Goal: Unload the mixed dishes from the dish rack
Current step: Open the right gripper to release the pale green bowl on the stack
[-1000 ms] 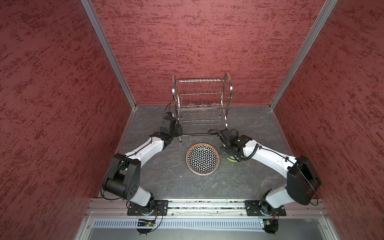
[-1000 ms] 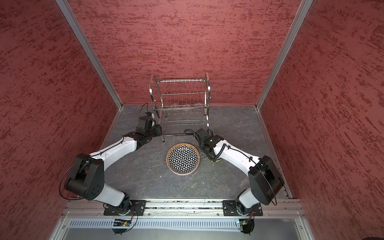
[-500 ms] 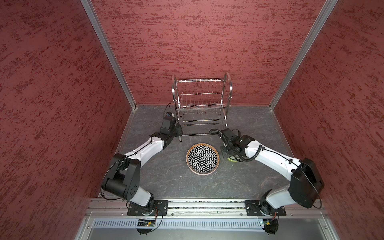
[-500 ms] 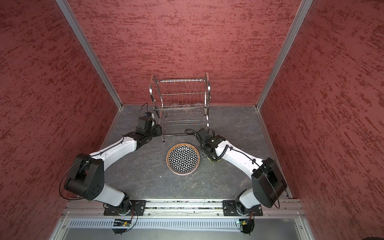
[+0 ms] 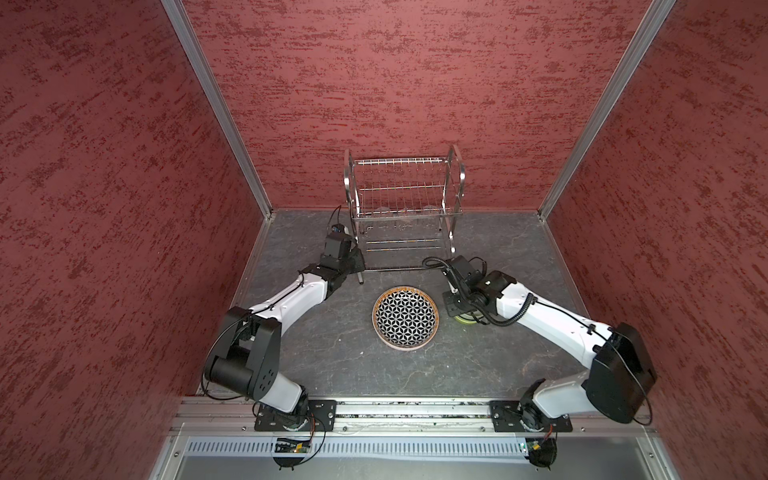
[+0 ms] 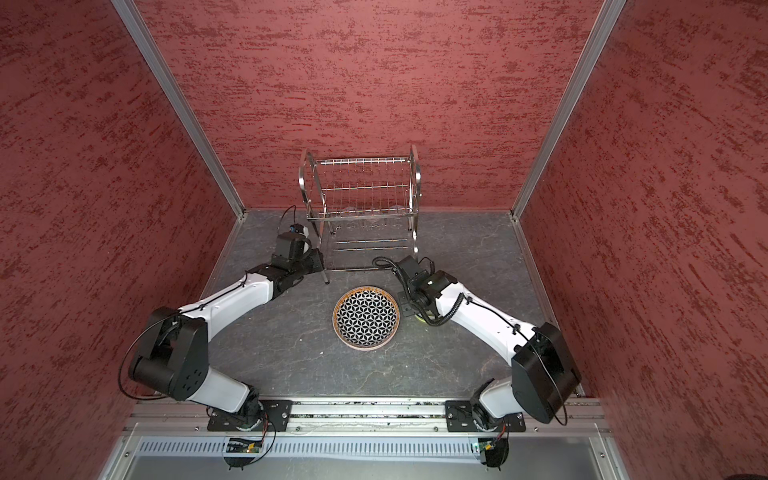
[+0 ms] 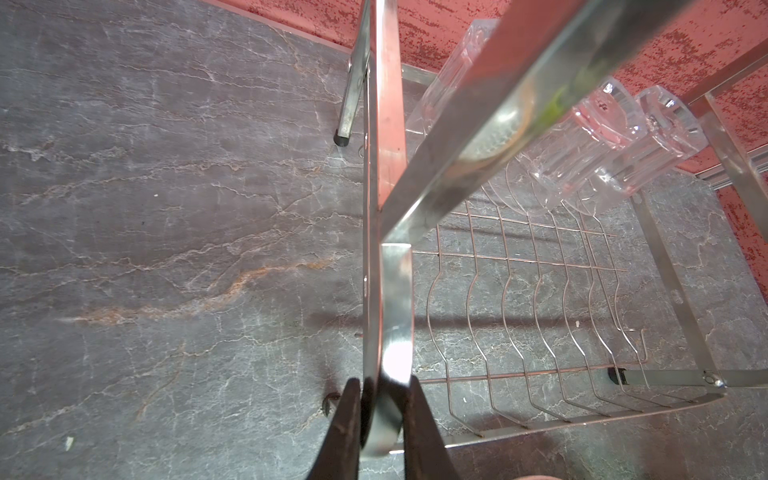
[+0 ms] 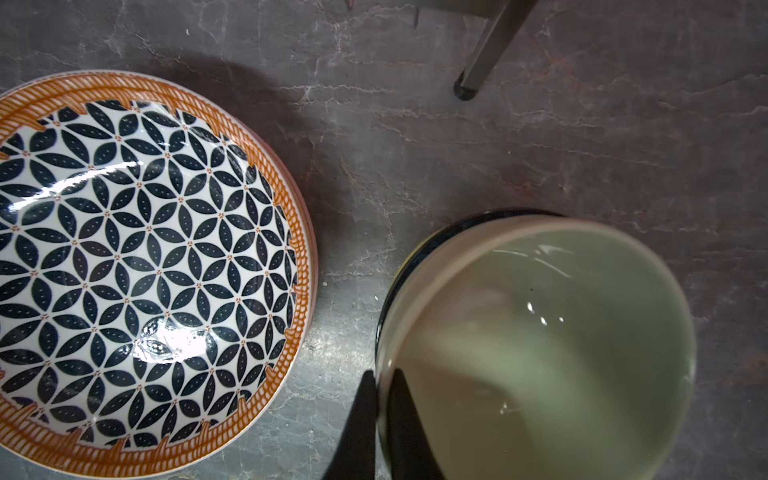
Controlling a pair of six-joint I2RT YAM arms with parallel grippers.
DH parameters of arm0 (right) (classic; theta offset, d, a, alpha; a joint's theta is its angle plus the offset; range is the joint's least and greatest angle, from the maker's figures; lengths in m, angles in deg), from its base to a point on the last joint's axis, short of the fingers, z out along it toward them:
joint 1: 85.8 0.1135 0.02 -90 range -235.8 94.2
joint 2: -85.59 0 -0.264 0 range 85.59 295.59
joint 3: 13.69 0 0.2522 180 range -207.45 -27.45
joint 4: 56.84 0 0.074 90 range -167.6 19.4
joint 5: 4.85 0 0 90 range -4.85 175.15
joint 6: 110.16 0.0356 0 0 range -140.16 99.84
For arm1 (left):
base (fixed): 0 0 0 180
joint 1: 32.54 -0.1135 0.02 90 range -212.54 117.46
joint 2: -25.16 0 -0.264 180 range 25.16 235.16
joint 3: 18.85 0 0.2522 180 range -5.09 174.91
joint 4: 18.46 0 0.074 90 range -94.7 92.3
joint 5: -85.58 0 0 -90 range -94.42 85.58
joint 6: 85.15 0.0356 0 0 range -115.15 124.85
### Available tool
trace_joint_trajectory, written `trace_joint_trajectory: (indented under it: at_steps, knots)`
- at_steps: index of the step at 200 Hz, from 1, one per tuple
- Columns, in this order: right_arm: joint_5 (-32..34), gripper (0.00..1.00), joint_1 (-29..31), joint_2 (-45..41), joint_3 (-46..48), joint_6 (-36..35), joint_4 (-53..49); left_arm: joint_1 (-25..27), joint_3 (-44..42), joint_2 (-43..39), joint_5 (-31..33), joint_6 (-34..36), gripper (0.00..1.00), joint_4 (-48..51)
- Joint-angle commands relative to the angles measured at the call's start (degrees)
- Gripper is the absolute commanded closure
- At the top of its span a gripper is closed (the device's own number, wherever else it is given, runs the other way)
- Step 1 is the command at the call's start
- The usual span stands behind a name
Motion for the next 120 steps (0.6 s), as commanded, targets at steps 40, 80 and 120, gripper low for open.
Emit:
trace_joint_trajectory:
  at_steps: [40,80,120]
  knots:
    - [0.4,0.96,-0.1,2.5,1.9,0.1,0.1,-1.5,-0.6,0.1,-0.2,-5.5,0.87,0.0]
    - [0.9,0.92,-0.1,3.3,1.6,-0.3,-0.1,-1.5,-0.6,0.2,-0.1,-5.5,0.87,0.0]
    - [1.2,0.75,-0.1,0.9,0.8,0.0,-0.3,-1.5,-0.6,-0.1,-0.2,-5.5,0.87,0.0]
